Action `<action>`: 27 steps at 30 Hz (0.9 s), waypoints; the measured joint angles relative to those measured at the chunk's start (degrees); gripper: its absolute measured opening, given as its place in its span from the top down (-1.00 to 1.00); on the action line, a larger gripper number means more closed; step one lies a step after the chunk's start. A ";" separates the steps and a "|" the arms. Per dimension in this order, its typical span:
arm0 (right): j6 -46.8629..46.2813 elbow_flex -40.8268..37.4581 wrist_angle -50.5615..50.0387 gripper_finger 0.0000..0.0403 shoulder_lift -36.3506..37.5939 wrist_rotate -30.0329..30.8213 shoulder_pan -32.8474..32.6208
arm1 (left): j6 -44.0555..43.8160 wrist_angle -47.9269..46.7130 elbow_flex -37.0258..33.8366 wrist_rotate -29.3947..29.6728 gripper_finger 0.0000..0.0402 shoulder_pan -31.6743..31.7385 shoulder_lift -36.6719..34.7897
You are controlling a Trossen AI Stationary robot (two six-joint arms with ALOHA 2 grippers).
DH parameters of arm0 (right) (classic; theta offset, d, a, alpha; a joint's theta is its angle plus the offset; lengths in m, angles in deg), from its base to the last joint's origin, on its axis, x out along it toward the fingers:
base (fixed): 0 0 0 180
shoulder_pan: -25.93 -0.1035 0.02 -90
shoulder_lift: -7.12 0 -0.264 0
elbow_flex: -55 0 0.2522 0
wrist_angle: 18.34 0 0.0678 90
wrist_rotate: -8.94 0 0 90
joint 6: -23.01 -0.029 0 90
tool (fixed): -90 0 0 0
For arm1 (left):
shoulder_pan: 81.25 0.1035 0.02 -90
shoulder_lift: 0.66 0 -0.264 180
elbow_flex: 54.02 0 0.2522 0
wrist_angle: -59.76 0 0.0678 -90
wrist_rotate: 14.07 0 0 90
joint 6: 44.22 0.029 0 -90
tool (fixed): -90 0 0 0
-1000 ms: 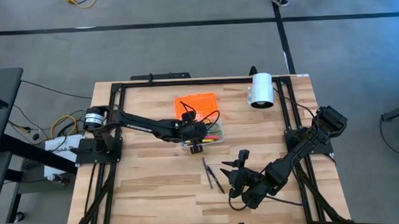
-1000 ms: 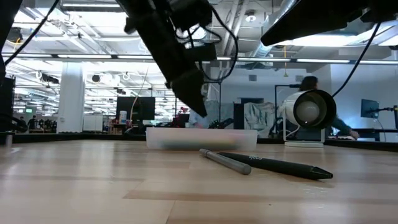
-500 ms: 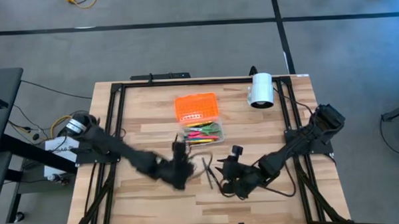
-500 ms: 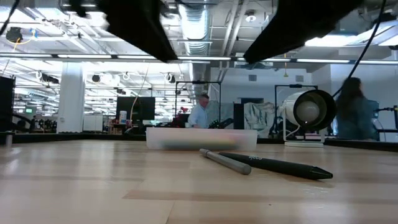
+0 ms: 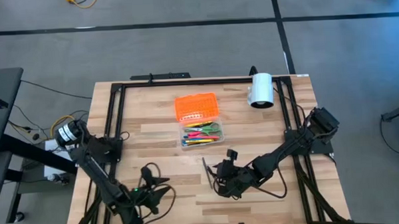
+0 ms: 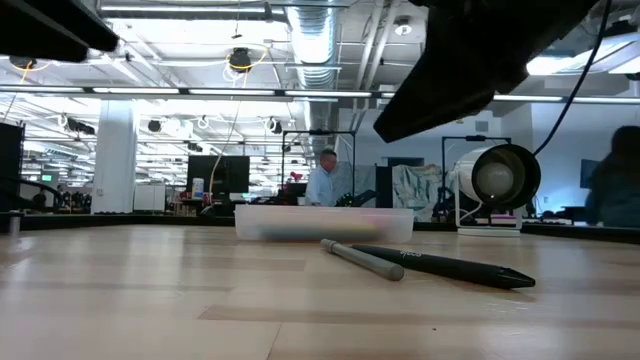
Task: Pick & place school supplies into a supply box
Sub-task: Put the black pen into the supply box
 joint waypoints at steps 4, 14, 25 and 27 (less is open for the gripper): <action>-4.15 0.05 0.67 0.39 -1.81 -0.02 -0.18 | 0.01 0.10 -0.56 1.62 0.22 -0.84 0.00; -8.92 0.64 -1.03 0.39 -6.54 -1.11 -1.07 | -0.24 5.01 -3.36 0.34 0.22 4.00 0.42; -16.80 1.18 -6.66 0.39 -6.51 0.08 -1.91 | 6.64 15.37 -6.57 -3.73 0.22 5.22 0.42; -18.46 1.18 -8.10 0.39 -6.51 -0.02 -2.20 | 6.82 15.38 -6.60 -3.73 0.22 5.22 0.42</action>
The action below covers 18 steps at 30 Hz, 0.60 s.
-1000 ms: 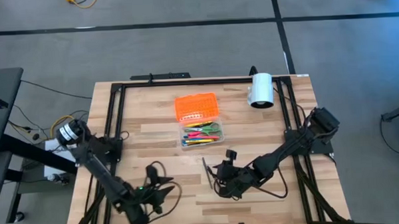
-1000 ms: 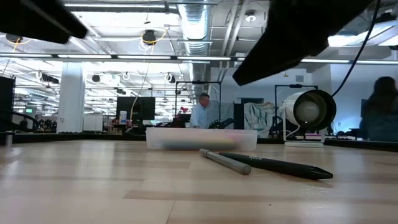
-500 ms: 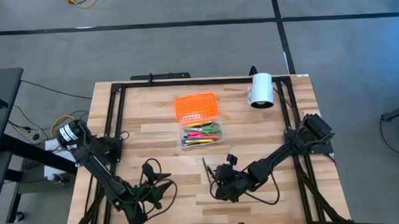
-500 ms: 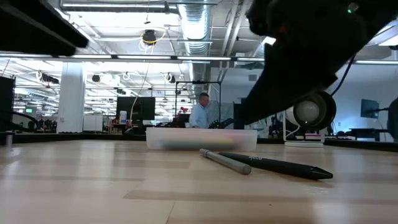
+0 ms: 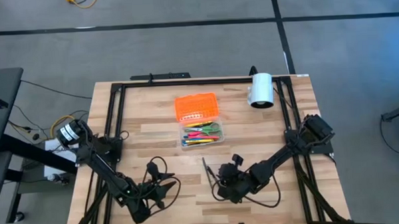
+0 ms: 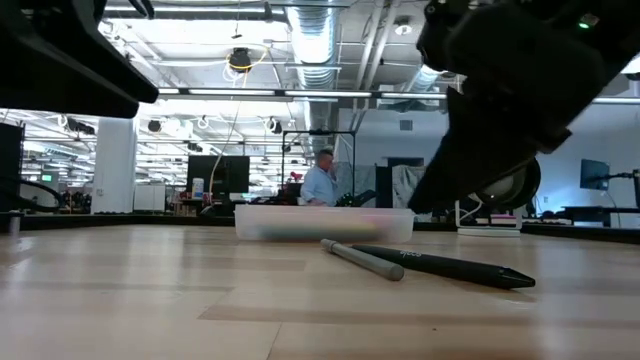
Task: Pick & place school supplies into a supply box
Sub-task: Put the black pen into the supply box
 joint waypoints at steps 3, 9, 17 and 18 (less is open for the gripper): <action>-1.30 0.00 -0.85 0.39 0.00 0.05 -0.27 | 0.41 0.02 0.02 -0.02 0.22 -0.02 0.00; -1.37 0.00 0.14 0.39 0.00 0.11 0.17 | 0.44 0.02 0.02 -0.02 0.22 0.02 0.00; -0.96 -0.38 3.75 0.39 -1.52 0.11 0.93 | 0.44 0.00 0.02 -0.07 0.22 0.02 0.00; -0.87 -0.47 3.42 0.39 -2.07 -0.03 0.96 | 0.44 0.02 0.02 -0.09 0.22 0.02 0.00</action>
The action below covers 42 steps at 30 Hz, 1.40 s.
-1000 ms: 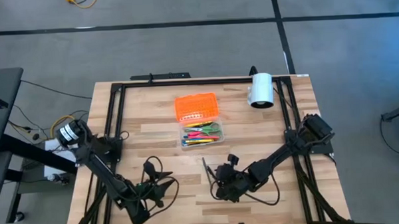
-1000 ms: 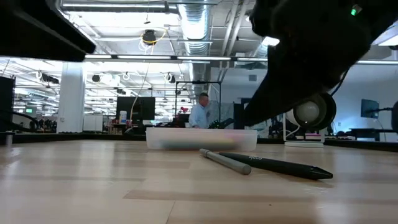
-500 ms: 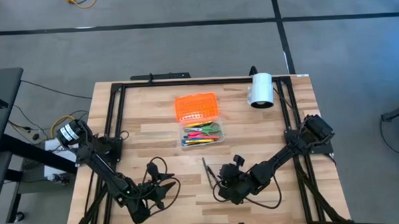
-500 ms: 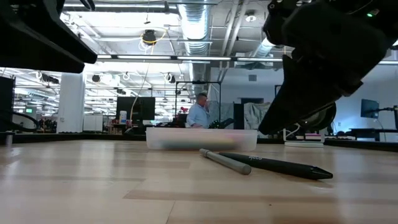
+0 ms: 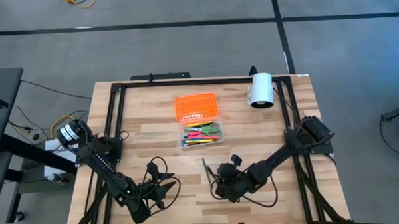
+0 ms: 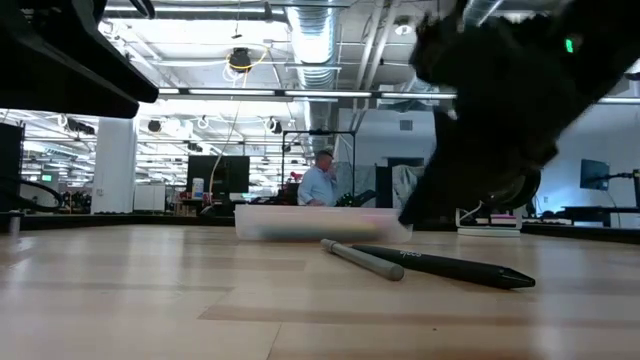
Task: Pick & place school supplies into a supply box
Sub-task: Put the black pen into the supply box
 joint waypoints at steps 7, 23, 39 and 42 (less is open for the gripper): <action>0.00 0.36 2.35 0.39 -4.12 -1.55 0.46 | 0.00 -0.06 0.00 -0.01 0.22 0.00 0.00; -0.17 2.17 4.68 0.39 -2.98 -1.77 0.52 | 0.00 -0.28 0.00 -0.09 0.21 0.00 0.00; -0.92 2.37 6.61 0.39 -5.36 -6.36 2.41 | -0.02 -0.32 0.02 -0.31 0.22 0.00 0.00; -0.36 2.50 5.63 0.39 -5.87 -6.58 2.67 | -0.02 -0.28 0.02 -0.32 0.22 -0.02 0.00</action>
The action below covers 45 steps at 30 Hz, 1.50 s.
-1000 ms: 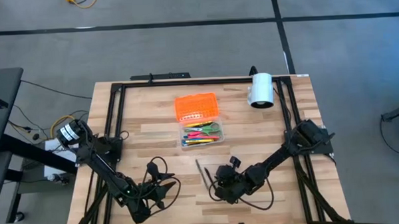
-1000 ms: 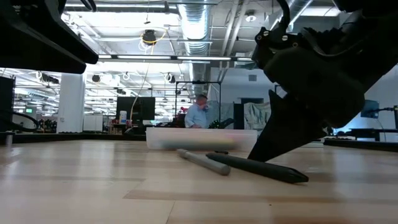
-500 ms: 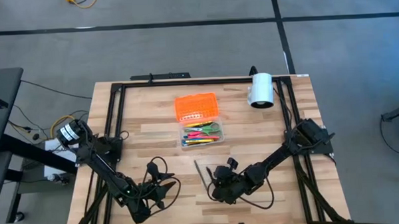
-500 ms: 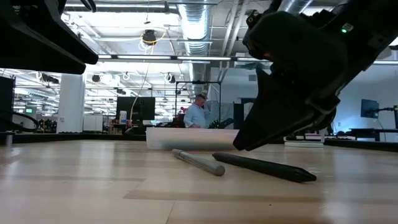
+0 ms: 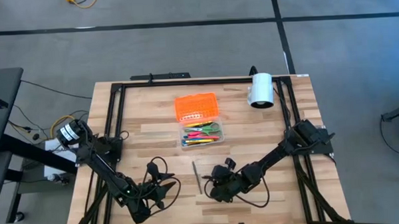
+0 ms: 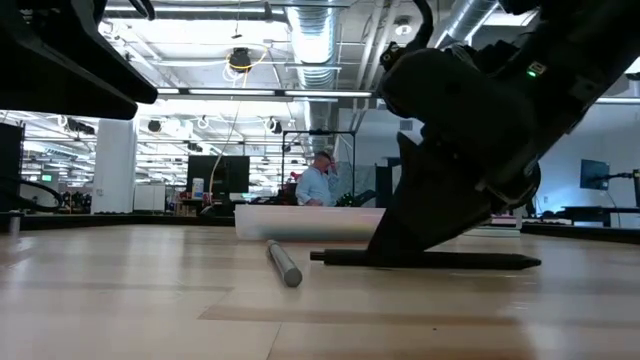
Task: Pick & place school supplies into a supply box
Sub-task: Put the black pen into the supply box
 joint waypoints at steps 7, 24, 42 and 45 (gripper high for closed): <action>6.65 0.20 -7.54 0.39 0.05 -0.98 -0.29 | 0.00 -0.02 0.00 -0.33 0.22 0.00 0.00; 15.28 0.31 -9.42 0.69 0.86 -12.04 2.13 | 0.00 -0.15 0.00 -1.20 0.22 0.00 0.00; 16.55 0.33 -9.37 0.97 1.15 -13.96 2.33 | 0.02 -0.19 0.00 -1.23 0.22 0.00 0.00; 16.54 0.33 -9.35 0.93 1.17 -13.99 2.33 | 0.02 -0.21 0.00 -1.23 0.22 0.00 0.00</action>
